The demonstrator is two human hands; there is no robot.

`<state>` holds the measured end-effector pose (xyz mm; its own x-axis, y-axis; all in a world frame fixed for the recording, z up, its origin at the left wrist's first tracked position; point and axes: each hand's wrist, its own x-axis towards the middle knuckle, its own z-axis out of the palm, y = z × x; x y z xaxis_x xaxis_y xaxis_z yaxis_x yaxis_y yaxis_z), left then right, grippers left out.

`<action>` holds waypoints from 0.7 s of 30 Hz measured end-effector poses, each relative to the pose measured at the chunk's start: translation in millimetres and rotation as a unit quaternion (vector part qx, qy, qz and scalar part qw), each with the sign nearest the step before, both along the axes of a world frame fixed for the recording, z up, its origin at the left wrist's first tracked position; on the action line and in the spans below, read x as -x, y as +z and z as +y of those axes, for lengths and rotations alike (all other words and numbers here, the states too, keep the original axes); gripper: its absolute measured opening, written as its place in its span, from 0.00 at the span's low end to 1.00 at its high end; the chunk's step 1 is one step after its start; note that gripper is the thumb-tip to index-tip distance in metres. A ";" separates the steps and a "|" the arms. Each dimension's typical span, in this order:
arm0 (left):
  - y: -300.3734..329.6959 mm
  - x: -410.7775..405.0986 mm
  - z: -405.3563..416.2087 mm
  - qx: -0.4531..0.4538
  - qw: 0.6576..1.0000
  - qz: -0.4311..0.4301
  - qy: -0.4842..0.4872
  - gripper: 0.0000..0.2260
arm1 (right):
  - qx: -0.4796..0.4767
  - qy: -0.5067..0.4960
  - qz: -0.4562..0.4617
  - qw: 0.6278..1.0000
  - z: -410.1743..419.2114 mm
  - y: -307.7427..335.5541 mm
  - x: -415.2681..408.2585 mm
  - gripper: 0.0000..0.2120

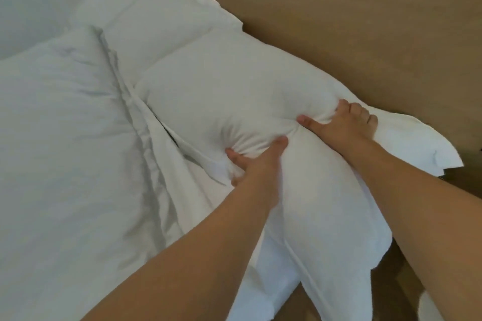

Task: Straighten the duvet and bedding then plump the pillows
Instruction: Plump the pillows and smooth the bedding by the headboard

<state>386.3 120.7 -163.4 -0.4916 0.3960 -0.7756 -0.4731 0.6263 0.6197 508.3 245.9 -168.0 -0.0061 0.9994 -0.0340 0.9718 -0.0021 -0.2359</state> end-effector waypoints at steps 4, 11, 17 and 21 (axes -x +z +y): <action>-47.8 4.3 26.9 0.008 0.999 -0.015 0.052 0.66 | -0.013 -0.008 -0.043 0.999 11.5 -19.1 2.9 0.54; -11.2 21.2 -16.2 -0.140 0.990 -0.024 0.026 0.50 | -0.068 -0.017 0.087 0.994 -20.8 14.3 7.3 0.32; 85.2 34.5 -45.9 -0.168 0.983 -0.004 0.071 0.35 | -0.106 -0.030 0.188 0.976 -64.6 111.2 7.1 0.23; 147.6 45.4 -72.7 -0.229 0.973 0.042 -0.008 0.22 | -0.160 -0.038 0.206 0.965 -106.4 188.1 7.1 0.22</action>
<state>340.9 48.0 -15.8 -0.5366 0.6981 -0.4740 -0.4018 0.2825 0.8710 501.2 139.5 20.1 0.1210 0.9565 0.2654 0.7950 0.0668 -0.6029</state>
